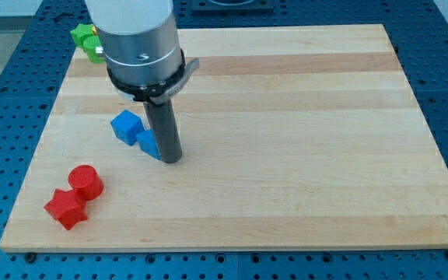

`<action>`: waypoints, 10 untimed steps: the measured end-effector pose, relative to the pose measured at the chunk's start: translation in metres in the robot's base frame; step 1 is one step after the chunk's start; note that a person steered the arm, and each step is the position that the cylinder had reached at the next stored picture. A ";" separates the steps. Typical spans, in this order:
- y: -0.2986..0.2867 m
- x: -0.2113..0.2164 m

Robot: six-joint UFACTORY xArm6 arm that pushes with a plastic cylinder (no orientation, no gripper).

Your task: Point your arm to green star

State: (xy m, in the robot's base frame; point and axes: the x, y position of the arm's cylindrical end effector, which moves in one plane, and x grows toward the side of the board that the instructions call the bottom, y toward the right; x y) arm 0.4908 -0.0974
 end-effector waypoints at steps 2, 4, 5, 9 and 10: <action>-0.014 -0.018; -0.010 -0.018; 0.031 -0.029; 0.089 -0.101; 0.079 -0.142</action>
State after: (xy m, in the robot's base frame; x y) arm 0.3493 -0.0184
